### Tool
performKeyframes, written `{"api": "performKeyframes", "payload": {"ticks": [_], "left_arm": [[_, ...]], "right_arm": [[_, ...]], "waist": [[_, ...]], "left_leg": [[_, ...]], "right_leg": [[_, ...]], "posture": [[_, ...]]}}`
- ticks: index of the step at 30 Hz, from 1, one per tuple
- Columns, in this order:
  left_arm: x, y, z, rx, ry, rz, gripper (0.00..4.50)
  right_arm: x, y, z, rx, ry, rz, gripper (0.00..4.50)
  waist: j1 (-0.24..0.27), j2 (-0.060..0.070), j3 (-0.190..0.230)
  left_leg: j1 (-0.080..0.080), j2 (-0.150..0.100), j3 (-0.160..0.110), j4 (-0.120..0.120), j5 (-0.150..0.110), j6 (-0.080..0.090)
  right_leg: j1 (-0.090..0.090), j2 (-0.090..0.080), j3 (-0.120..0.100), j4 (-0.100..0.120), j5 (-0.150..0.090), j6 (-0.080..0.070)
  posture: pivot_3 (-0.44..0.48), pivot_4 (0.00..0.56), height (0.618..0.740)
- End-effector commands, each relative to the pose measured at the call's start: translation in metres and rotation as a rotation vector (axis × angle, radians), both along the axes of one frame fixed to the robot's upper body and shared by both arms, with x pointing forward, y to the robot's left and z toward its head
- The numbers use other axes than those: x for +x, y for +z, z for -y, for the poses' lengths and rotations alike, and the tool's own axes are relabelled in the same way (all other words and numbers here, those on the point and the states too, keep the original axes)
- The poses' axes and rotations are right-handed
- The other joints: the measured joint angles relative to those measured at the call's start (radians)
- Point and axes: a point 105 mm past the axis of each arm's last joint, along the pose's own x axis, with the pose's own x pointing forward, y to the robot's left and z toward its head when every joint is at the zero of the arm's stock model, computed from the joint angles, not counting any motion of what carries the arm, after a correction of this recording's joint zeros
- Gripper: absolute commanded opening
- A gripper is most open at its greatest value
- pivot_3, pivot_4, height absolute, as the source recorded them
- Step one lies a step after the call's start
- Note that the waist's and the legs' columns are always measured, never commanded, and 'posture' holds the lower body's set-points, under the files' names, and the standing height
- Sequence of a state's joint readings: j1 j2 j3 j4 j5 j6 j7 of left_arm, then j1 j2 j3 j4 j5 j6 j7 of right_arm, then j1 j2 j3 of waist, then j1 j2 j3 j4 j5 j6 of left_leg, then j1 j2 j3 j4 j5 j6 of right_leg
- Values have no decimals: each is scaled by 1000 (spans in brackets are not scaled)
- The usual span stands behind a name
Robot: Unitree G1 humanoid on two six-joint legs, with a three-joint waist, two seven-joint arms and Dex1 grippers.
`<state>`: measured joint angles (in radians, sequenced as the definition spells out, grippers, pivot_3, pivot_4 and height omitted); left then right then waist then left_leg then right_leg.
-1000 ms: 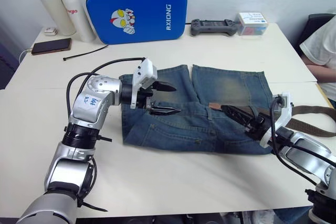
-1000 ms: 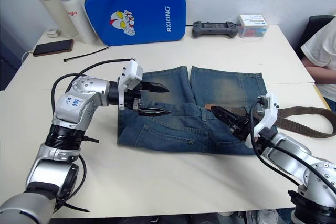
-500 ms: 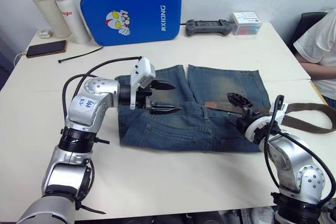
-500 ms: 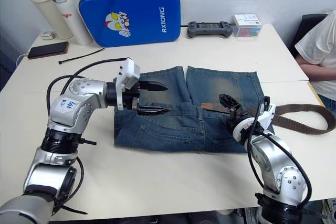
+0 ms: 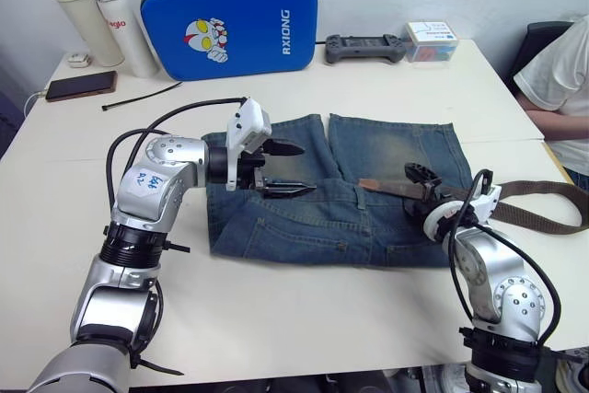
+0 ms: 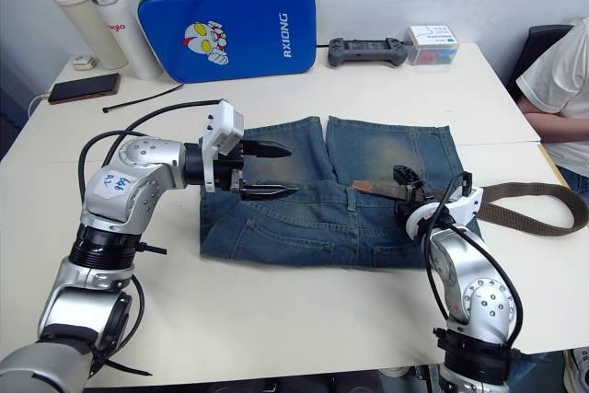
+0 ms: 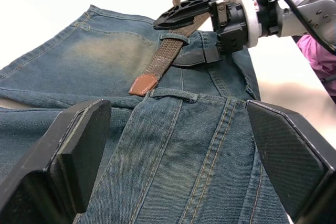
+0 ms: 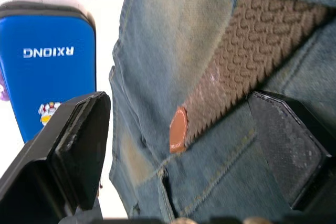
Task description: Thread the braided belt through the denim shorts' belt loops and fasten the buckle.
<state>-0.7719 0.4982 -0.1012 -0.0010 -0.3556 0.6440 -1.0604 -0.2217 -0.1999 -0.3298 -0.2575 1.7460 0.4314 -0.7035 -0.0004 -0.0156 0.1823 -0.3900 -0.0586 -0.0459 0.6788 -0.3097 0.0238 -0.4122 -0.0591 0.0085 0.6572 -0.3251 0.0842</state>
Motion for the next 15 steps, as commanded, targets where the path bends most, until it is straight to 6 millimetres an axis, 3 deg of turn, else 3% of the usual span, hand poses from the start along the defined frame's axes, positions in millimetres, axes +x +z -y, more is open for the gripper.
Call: {"api": "performKeyframes", "payload": {"ticks": [1,4,7,13,15], "left_arm": [[-4,13,3,0,-19,54,4500],[-4,12,3,2,-17,53,4500],[-4,11,4,4,-16,53,4500],[-1,7,1,18,-6,44,4500],[-2,-2,-1,50,-7,36,4500]], "right_arm": [[3,-17,14,10,-84,-57,4423],[5,-23,11,18,-86,-57,4423],[5,-30,4,31,-76,-67,3594],[5,-39,-9,10,-32,-55,654],[3,-46,-10,-13,-26,-60,138]], "waist": [[0,0,0],[0,0,0],[-1,0,0],[-3,0,0],[-4,-1,-3]], "left_leg": [[0,0,0,0,0,0],[0,0,0,0,0,0],[1,0,0,0,0,0],[1,0,0,-1,0,0],[2,0,0,-2,0,0]], "right_leg": [[0,0,0,0,0,0],[0,0,0,0,0,0],[1,0,0,0,0,0],[0,0,0,0,0,0],[1,0,0,0,0,0]], "posture": [[0,150,740],[0,150,740],[0,150,740],[0,150,740],[0,150,740]]}}
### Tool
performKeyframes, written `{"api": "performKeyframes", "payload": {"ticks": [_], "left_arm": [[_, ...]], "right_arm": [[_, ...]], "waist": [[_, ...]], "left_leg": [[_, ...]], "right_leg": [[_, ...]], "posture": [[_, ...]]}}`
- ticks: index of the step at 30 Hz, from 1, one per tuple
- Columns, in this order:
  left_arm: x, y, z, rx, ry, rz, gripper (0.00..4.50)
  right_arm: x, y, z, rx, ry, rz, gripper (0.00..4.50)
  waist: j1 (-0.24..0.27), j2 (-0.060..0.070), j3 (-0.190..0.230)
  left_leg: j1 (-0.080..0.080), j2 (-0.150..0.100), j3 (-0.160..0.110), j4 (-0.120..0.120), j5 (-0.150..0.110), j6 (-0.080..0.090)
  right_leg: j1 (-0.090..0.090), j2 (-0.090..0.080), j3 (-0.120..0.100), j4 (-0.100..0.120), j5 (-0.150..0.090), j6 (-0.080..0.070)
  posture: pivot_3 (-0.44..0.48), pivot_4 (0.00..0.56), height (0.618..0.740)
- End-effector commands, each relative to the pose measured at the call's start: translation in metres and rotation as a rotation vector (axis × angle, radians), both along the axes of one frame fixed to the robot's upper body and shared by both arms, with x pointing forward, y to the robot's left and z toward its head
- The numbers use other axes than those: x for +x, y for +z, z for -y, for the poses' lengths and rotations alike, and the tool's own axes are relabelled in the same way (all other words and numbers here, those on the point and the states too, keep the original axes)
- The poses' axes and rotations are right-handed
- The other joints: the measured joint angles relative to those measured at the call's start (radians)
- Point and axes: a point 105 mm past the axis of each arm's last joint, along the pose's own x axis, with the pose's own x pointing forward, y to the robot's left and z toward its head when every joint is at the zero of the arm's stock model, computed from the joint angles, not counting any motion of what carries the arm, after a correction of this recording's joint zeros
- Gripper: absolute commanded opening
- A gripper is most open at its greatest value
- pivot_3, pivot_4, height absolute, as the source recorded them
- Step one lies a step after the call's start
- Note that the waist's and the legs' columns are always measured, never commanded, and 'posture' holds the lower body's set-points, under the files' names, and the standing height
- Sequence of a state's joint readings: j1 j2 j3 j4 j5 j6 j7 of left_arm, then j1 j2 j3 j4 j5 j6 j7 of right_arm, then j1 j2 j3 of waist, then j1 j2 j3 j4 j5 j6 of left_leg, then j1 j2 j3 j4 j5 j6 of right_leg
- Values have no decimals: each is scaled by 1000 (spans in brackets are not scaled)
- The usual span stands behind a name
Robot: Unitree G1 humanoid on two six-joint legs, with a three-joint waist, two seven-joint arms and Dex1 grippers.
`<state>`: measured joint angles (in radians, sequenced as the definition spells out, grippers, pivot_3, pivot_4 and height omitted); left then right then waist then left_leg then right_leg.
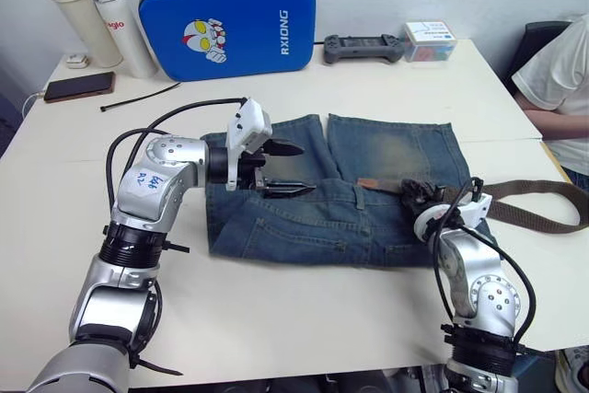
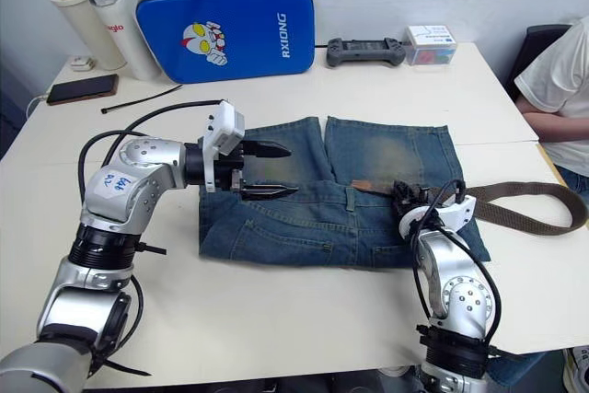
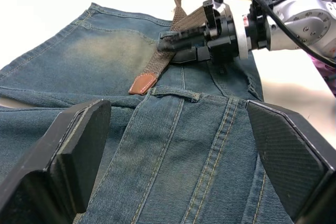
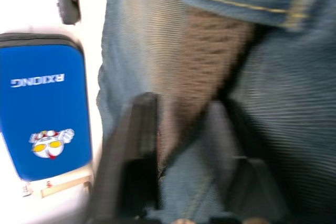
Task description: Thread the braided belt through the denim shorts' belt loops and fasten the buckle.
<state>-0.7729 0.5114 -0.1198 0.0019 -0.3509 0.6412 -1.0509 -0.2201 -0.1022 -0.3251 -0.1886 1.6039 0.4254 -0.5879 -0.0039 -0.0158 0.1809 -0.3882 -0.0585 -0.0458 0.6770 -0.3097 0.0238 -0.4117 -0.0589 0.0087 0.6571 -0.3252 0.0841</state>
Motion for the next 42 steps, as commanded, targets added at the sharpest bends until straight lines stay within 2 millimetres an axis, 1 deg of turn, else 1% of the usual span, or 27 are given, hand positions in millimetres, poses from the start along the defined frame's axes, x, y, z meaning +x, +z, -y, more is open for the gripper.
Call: {"api": "performKeyframes", "payload": {"ticks": [1,3,5,6,9,10,13,15,17,22,25,28,33,39,42], "left_arm": [[-3,-3,-1,40,-16,33,4500],[-2,-6,-3,47,-5,30,4500],[-1,-7,-3,46,3,35,4500],[1,-9,-4,50,13,34,4500],[1,-16,-7,72,20,29,4500],[1,-17,-7,79,14,32,4500],[0,-16,-6,80,4,41,4500],[2,-14,-6,76,4,45,4500],[3,-12,-5,75,3,49,4500],[3,-10,-4,75,-6,55,4500],[2,-8,-3,72,-10,58,4500],[0,-5,-3,58,-18,58,4500],[0,-7,-6,60,-10,58,4500],[1,-6,-6,55,-4,60,4500],[2,-6,-6,56,-1,61,4500]], "right_arm": [[-4,-27,0,-15,-4,-65,138],[-3,-21,3,9,-23,-18,138],[-4,-7,4,45,-20,64,138],[-6,3,3,93,-21,113,138],[-17,22,1,172,2,225,138],[-24,28,5,193,-8,256,138],[-42,38,12,177,11,313,138],[-51,38,13,145,41,320,138],[-55,37,15,118,55,314,138],[-54,30,17,46,82,280,138],[-47,26,16,8,100,278,138],[-41,23,11,-32,138,283,138],[-36,20,1,-123,200,293,138],[-35,21,-11,-112,242,319,138],[-39,19,-24,-117,305,324,138]], "waist": [[0,-1,-2],[-2,-1,-3],[-1,-1,-4],[-1,-1,-4],[-1,1,-3],[-1,2,-3],[0,4,-2],[0,5,-2],[1,5,-2],[0,5,-2],[1,5,-2],[1,5,-2],[1,5,-2],[0,5,-2],[0,5,-2]], "left_leg": [[0,0,0,-1,0,0],[2,0,1,-3,0,0],[2,0,0,-4,0,-1],[2,0,0,-4,0,-1],[2,0,1,-6,0,-1],[2,0,1,-8,1,-1],[0,0,1,-12,2,-2],[0,0,1,-12,2,-2],[0,0,1,-12,2,-2],[1,0,1,-12,3,-1],[0,0,1,-12,3,-2],[0,0,1,-12,3,-1],[0,0,1,-12,3,-1],[0,0,1,-12,3,-2],[0,0,1,-12,3,-2]], "right_leg": [[0,0,0,0,0,0],[1,0,1,-1,0,0],[1,0,1,-1,0,0],[0,0,1,-1,0,0],[0,0,1,-1,0,0],[-1,0,1,-2,0,0],[-4,0,1,-2,0,-1],[-3,0,1,-3,0,-1],[-2,0,1,-4,0,-1],[-2,0,1,-4,-1,-1],[-2,0,1,-4,-1,-1],[-2,-1,1,-4,-1,-1],[-2,-1,1,-4,-1,-1],[-2,0,1,-4,-1,-1],[-2,0,1,-4,-1,-1]], "posture": [[0,150,740],[0,150,740],[0,150,740],[0,150,740],[0,150,740],[0,150,740],[0,150,740],[0,150,740],[0,150,740],[0,150,740],[0,150,740],[0,150,740],[0,150,740],[0,150,740],[0,150,740]]}}
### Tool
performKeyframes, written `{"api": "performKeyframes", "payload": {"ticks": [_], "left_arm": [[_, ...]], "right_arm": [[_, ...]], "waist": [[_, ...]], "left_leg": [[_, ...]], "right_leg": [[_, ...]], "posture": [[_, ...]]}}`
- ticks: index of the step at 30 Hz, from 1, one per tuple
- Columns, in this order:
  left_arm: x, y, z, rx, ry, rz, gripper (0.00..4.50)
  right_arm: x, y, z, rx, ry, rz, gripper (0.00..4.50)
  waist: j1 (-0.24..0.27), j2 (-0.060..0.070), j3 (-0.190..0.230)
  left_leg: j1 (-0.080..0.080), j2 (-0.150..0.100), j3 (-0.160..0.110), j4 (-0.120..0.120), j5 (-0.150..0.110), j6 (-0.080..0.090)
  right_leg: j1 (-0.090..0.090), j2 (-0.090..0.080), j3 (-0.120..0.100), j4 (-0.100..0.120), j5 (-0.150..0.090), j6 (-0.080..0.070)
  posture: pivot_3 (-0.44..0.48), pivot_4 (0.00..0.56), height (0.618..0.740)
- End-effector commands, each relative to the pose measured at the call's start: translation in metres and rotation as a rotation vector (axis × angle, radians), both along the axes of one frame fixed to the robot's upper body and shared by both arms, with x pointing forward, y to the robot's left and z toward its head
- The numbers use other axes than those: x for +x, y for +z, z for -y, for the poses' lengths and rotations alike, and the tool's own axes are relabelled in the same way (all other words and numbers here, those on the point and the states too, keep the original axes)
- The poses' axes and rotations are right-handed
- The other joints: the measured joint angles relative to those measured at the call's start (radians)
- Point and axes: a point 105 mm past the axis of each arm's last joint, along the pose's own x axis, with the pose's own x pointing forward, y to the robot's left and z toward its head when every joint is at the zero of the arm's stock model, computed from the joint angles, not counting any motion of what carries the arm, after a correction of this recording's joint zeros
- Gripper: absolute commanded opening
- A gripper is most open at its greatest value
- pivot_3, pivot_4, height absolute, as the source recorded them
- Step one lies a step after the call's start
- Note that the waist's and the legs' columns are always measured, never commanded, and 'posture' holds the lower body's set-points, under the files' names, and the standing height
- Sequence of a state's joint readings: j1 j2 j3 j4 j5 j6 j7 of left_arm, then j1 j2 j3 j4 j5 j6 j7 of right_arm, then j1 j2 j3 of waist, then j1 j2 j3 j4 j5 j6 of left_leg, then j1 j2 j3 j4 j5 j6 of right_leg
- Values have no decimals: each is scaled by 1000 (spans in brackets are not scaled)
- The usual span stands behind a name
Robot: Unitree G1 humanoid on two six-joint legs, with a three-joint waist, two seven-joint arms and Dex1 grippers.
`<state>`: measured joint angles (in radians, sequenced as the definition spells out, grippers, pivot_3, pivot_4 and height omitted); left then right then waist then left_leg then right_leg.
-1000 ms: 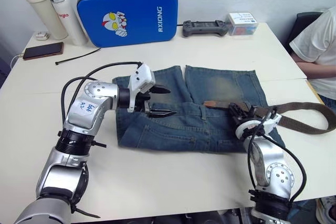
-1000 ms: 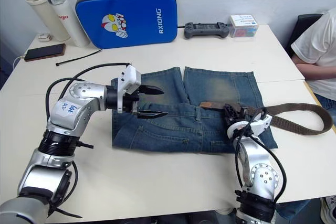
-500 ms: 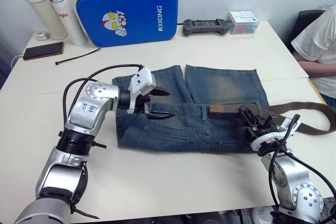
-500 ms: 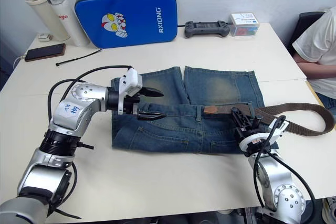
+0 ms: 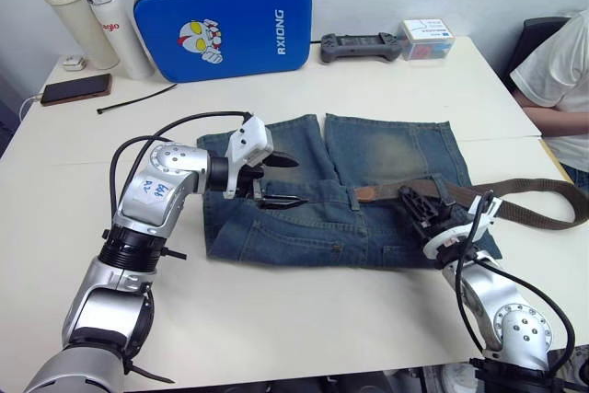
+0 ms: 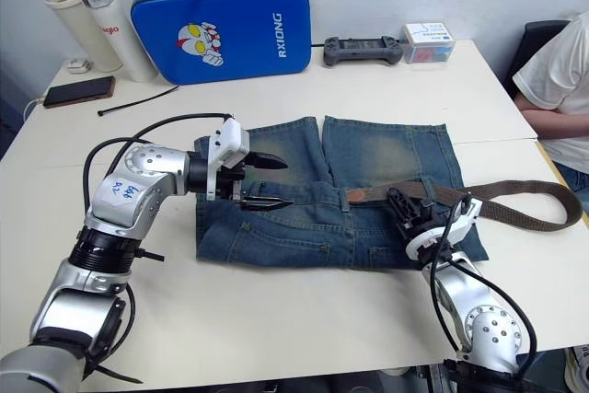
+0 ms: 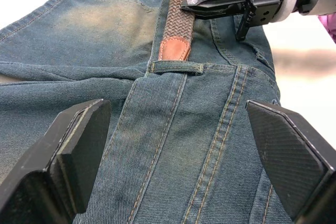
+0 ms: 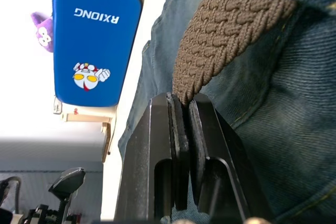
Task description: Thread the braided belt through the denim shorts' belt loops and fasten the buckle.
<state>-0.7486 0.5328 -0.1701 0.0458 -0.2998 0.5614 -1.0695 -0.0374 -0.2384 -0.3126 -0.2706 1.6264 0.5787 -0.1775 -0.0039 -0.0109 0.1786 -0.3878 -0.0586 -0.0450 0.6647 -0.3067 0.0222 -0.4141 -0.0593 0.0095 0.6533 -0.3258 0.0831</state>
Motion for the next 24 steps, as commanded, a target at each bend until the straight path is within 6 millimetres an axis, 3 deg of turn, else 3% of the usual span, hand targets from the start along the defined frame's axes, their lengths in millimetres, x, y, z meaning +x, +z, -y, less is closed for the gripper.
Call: {"api": "performKeyframes", "payload": {"ticks": [1,6,10,12,16,24], "left_arm": [[-1,13,-1,-17,-3,55,4500],[0,14,-1,-18,-3,56,4500],[0,13,-2,-16,0,54,4500],[0,13,-2,-15,1,54,4500],[1,13,2,-9,-5,61,4500],[2,14,6,-1,-22,70,4500]], "right_arm": [[-6,6,-24,-26,111,43,138],[-8,-10,-22,-165,119,3,138],[-5,-9,-24,-176,106,9,138],[-2,-4,-36,-166,125,19,138],[4,1,-82,-171,240,11,138],[-2,2,-123,-264,414,-27,138]], "waist": [[0,0,0],[2,0,0],[2,0,0],[2,0,0],[-12,0,0],[-24,0,0]], "left_leg": [[0,0,0,0,0,0],[0,0,0,0,0,0],[0,0,0,0,0,0],[0,0,0,0,0,0],[0,0,0,0,1,-2],[0,0,-1,-1,2,-3]], "right_leg": [[0,0,0,0,0,0],[0,0,0,0,0,0],[0,0,0,0,0,0],[1,0,0,0,0,0],[0,0,0,1,0,0],[-2,0,0,2,-1,-1]], "posture": [[0,150,740],[0,150,740],[0,150,740],[0,150,740],[0,150,740],[0,150,740]]}}
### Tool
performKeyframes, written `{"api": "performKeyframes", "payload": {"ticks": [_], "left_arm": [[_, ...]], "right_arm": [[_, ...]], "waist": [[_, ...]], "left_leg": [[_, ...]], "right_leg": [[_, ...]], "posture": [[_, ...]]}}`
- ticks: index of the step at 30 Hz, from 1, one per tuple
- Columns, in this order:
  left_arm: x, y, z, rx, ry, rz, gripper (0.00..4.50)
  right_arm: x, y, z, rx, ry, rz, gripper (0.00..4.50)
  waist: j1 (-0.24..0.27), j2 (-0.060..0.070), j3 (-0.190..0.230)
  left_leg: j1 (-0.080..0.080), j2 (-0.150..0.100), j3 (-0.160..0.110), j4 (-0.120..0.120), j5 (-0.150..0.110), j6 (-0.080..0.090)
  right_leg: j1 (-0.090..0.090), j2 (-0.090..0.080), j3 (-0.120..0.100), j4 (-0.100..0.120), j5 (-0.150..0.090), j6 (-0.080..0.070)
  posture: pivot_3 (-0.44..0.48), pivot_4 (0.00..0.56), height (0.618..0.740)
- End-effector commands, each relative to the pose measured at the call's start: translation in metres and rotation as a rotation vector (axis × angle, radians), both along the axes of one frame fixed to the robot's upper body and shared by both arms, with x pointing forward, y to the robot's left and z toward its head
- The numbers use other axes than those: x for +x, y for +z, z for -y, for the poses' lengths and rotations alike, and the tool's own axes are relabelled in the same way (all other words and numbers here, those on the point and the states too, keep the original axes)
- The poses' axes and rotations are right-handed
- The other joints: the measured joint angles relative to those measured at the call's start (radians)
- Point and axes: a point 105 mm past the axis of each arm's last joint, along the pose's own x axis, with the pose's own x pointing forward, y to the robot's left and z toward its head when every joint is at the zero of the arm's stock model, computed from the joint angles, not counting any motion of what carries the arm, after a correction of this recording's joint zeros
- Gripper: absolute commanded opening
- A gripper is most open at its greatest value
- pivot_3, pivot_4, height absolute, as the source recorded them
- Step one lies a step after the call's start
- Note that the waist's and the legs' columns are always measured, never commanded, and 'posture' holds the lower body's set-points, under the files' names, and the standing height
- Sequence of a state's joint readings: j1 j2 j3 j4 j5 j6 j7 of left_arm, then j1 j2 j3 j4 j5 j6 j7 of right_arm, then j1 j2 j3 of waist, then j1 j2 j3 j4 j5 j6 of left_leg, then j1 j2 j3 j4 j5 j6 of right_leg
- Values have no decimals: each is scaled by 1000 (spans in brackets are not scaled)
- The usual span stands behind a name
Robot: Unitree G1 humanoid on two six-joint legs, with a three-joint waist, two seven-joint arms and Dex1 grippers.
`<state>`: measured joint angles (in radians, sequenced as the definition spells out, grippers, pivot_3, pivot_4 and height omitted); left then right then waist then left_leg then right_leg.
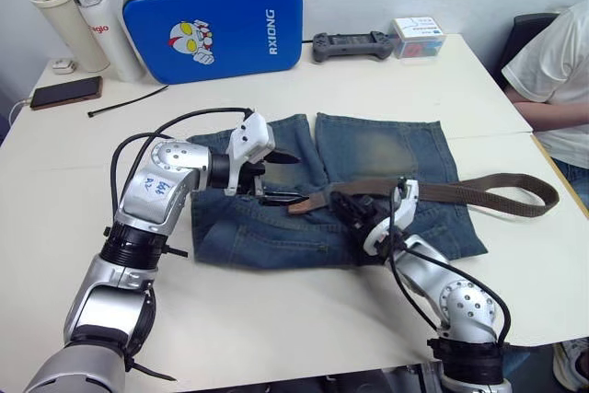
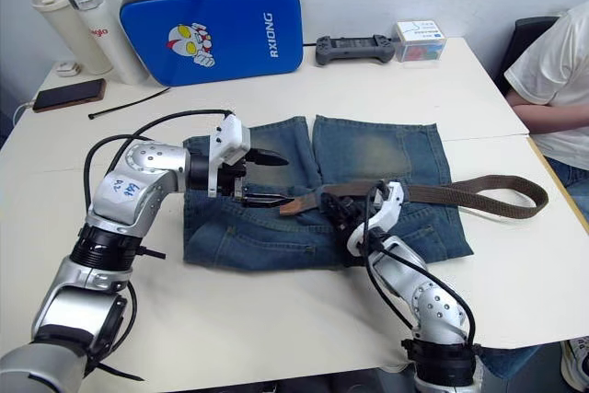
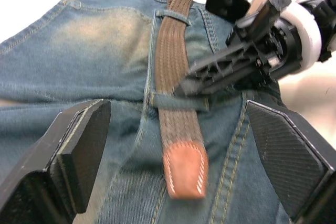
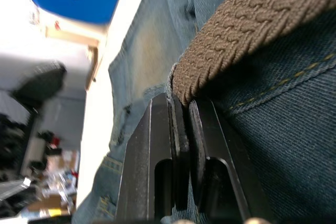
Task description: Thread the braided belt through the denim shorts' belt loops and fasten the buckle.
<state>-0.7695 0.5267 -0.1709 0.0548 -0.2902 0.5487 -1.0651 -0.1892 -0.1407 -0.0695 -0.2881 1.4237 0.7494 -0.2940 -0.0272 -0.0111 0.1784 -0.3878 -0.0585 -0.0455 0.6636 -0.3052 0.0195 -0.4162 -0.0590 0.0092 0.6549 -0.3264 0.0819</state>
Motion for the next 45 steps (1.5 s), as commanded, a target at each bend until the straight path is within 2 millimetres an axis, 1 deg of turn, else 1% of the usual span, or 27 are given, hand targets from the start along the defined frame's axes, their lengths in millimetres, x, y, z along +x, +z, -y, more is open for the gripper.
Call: {"api": "performKeyframes", "payload": {"ticks": [1,3,4,5,7,8,9,12,13,15,17,19,21,22,23,24,25,27,28,29,31,34,37,40,42,45], "left_arm": [[-1,9,4,-2,-25,44,4500],[-2,9,5,-2,-30,46,4500],[-2,8,6,1,-33,48,4500],[-2,8,6,3,-35,50,4500],[-2,7,6,14,-42,54,4500],[-2,6,6,21,-46,58,4500],[-3,6,6,26,-49,60,4500],[-4,2,5,70,-69,90,4500],[-4,1,5,81,-73,98,4500],[-4,-3,4,119,-90,130,4500],[-6,-8,3,162,-124,162,4500],[-9,-9,5,170,-152,181,4500],[-9,-9,6,170,-164,199,4500],[-9,-9,7,175,-169,213,4500],[-8,-9,8,176,-171,221,4500],[-8,-9,8,175,-172,224,4500],[-8,-9,8,179,-172,230,4500],[-7,-15,7,211,-170,249,4500],[-7,-17,7,224,-171,258,4500],[-7,-22,6,270,-182,293,4500],[-8,-30,8,318,-205,342,4500],[-10,-35,13,331,-218,379,4500],[-7,-38,13,365,-226,432,4500],[3,-38,14,384,-192,511,4500],[6,-37,16,377,-188,534,4500],[7,-40,20,386,-214,542,3669]], "right_arm": [[-9,4,-21,-36,104,4,138],[-8,3,-19,-38,96,-7,138],[-9,7,-16,6,89,-4,640],[-9,10,-15,39,86,-1,833],[-12,22,-6,76,72,32,1604],[-13,28,0,75,64,48,2161],[-14,31,3,74,59,58,2612],[-25,42,15,29,86,96,4108],[-27,43,17,15,96,101,4406],[-43,43,20,-123,205,139,4406],[-56,47,31,-262,291,186,4406],[-63,54,37,-425,364,273,4406],[-62,56,42,-543,392,330,4406],[-59,55,47,-631,399,345,4194],[-57,53,51,-711,408,357,3875],[-55,48,56,-797,419,351,3553],[-52,42,62,-881,430,344,3125],[-46,26,73,-1007,434,316,2166],[-44,21,75,-1038,437,311,1663],[-41,13,80,-1069,430,292,1055],[-37,2,86,-1095,409,267,70],[-33,-10,92,-1104,376,232,24],[-31,-15,97,-1103,351,205,24],[-31,-20,103,-1117,330,178,24],[-32,-22,105,-1117,318,165,24],[-33,-22,107,-1116,314,155,0]], "waist": [[-1,0,0],[-1,0,0],[-1,0,0],[-1,0,0],[1,0,0],[1,0,0],[1,0,0],[3,0,0],[4,0,0],[5,1,0],[9,1,1],[12,1,1],[13,1,0],[14,1,0],[16,1,0],[21,1,0],[26,1,1],[30,0,0],[33,0,0],[36,0,0],[43,0,0],[51,0,0],[51,0,0],[52,0,0],[53,-1,0],[53,-2,-1]], "left_leg": [[0,0,0,0,0,0],[0,0,0,0,0,0],[0,0,0,0,0,0],[0,0,0,0,0,0],[0,0,0,0,0,0],[0,0,0,0,0,0],[0,0,0,0,0,0],[-1,0,0,0,0,0],[-1,0,0,0,0,0],[-1,0,0,0,0,0],[-1,0,0,0,0,2],[-2,0,0,1,0,3],[-1,0,0,1,-3,7],[-1,1,0,1,-3,7],[-1,1,-1,1,-3,8],[-1,0,0,1,-3,8],[-1,0,0,1,-3,7],[-1,0,0,2,-2,7],[-1,0,0,2,-2,5],[-2,0,0,2,-1,4],[-2,0,0,2,-1,4],[-2,0,0,2,-1,4],[-2,0,0,3,-1,4],[0,0,0,3,-1,4],[1,0,0,3,-1,4],[0,0,0,4,-1,4]], "right_leg": [[0,0,0,0,0,0],[0,0,0,0,0,0],[0,0,0,0,0,0],[0,0,0,0,0,0],[0,0,0,0,0,0],[0,0,0,0,0,0],[0,0,0,0,0,0],[0,0,0,0,0,0],[0,0,0,-1,0,0],[1,0,0,-1,0,0],[1,-1,-1,-2,0,0],[2,-1,-1,-3,0,0],[2,0,-1,-6,0,0],[3,0,-1,-7,0,0],[3,0,-1,-7,0,0],[3,0,-1,-7,0,0],[3,0,-1,-8,0,0],[3,0,-1,-9,0,0],[3,0,-1,-9,0,1],[3,0,-1,-9,0,1],[3,-1,-1,-9,0,1],[3,-1,-1,-10,1,1],[3,-1,-1,-9,1,1],[5,-1,-1,-9,1,1],[5,-1,-1,-9,1,1],[6,-1,-1,-9,1,2]], "posture": [[0,150,740],[0,150,740],[0,150,740],[0,150,740],[0,150,740],[0,150,740],[0,150,740],[0,150,740],[0,150,740],[0,150,740],[0,150,740],[0,150,740],[0,150,740],[0,150,740],[0,150,740],[0,150,740],[0,150,740],[0,150,740],[0,150,740],[0,150,740],[0,150,740],[0,150,740],[0,150,740],[0,150,740],[0,150,740],[0,150,740]]}}
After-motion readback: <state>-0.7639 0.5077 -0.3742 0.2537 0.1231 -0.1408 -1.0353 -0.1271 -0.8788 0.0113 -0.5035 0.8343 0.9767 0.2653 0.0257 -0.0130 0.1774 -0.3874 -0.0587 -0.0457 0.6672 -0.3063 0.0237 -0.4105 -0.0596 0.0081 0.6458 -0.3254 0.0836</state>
